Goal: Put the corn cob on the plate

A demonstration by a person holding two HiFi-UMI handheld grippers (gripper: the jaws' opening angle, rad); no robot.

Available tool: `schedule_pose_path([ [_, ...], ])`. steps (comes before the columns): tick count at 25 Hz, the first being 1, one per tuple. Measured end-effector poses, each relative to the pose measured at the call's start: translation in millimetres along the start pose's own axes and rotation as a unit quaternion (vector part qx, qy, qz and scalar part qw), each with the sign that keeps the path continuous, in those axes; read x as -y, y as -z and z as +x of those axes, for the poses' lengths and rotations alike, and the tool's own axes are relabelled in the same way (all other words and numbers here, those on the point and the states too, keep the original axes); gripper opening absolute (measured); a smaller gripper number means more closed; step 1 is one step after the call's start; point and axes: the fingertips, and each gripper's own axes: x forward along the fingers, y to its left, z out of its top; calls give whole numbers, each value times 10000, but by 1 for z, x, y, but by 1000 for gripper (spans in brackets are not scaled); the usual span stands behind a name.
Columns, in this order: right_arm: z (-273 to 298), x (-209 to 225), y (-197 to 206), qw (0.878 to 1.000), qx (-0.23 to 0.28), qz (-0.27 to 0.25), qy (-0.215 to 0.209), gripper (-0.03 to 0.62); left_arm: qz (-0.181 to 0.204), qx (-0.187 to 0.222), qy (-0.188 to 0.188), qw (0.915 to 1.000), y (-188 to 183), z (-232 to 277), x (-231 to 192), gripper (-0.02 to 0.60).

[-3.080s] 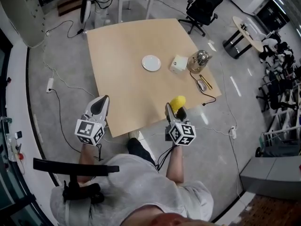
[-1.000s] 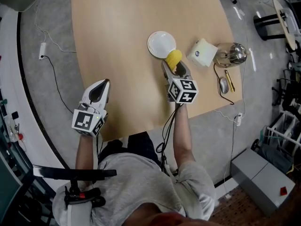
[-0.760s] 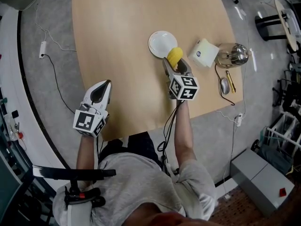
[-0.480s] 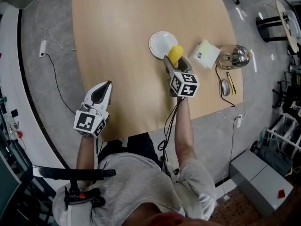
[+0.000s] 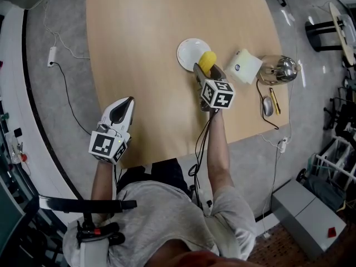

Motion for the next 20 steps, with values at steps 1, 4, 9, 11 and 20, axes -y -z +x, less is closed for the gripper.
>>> schedule_pose_path([
  [1, 2, 1, 0, 10000, -22, 14, 4, 253, -7, -7, 11, 10000, 0, 1, 1, 20],
  [4, 6, 2, 0, 9999, -88, 58, 24, 254, -20, -15, 31, 10000, 1, 1, 4, 20],
  [9, 18, 7, 3, 9997, -204, 120, 54, 255, -48, -56, 74, 9999, 6, 9, 3, 20],
  [11, 22, 10, 3, 9996, -235, 148, 69, 254, -63, -71, 91, 9999, 7, 12, 3, 20],
  [20, 33, 11, 1, 9991, -356, 203, 89, 254, -108, -97, 74, 9999, 8, 18, -2, 20],
])
